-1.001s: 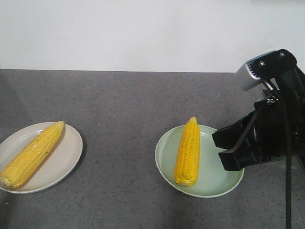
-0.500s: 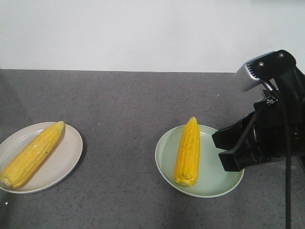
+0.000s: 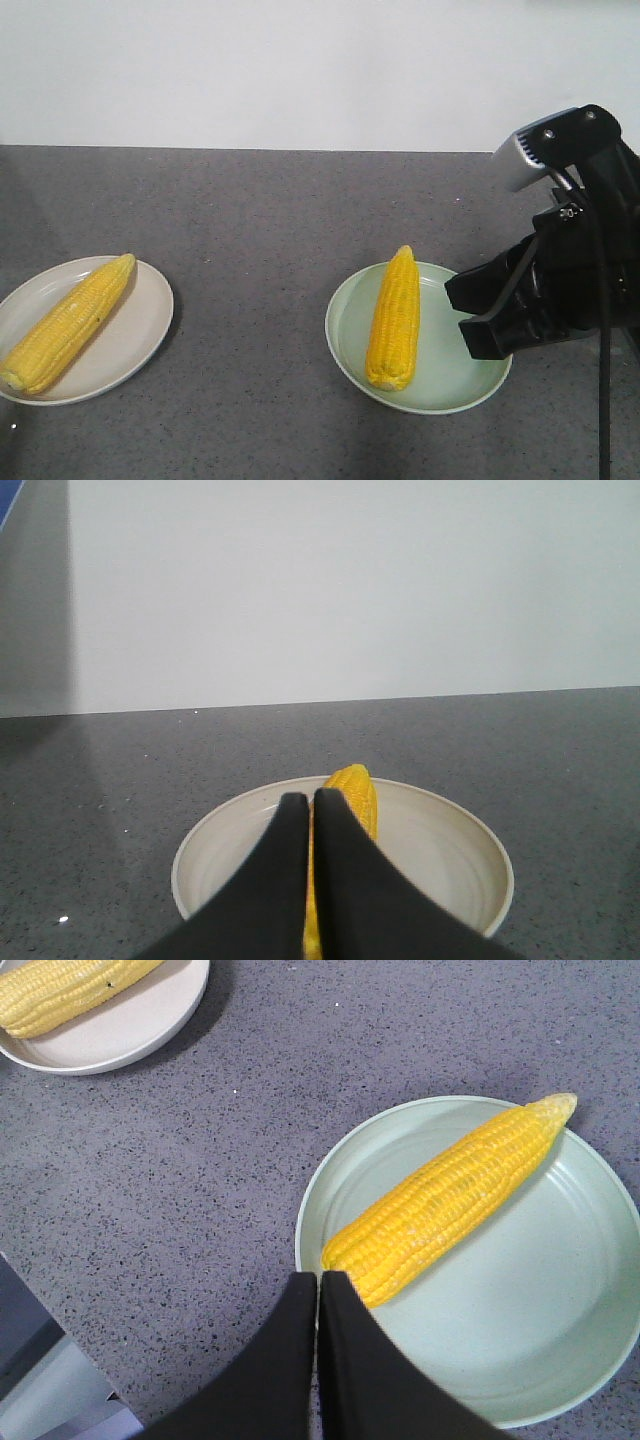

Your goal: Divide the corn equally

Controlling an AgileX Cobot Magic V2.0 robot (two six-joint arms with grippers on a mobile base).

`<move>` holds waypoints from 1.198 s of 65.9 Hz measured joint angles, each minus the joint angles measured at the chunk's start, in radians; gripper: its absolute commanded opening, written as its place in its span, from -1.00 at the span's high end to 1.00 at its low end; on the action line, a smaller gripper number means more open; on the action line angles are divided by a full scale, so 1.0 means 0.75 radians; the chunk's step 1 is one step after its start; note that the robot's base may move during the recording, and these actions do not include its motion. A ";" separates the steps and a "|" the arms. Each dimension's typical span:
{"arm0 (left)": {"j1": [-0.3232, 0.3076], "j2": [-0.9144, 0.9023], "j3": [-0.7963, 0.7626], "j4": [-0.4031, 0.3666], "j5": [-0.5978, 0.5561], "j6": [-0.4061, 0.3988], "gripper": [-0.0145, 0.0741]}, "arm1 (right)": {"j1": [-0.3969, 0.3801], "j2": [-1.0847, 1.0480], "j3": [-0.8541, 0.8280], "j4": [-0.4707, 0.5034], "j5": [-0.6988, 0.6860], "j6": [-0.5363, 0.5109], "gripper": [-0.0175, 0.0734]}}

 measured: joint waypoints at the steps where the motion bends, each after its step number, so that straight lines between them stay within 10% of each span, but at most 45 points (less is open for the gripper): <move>1: 0.000 0.000 0.000 0.000 0.000 0.000 0.69 | 0.000 0.000 0.000 0.000 0.000 0.000 0.64; 28: 0.001 0.000 0.000 0.000 0.000 0.000 0.69 | -0.142 -0.190 0.117 -0.074 -0.217 -0.068 0.63; 56: 0.001 0.000 0.000 0.000 0.000 0.000 0.69 | -0.566 -0.943 0.891 -0.025 -0.844 -0.081 0.63; 79: 0.001 0.000 0.000 0.000 0.000 -0.001 0.69 | -0.631 -1.311 1.256 0.019 -0.974 -0.081 0.63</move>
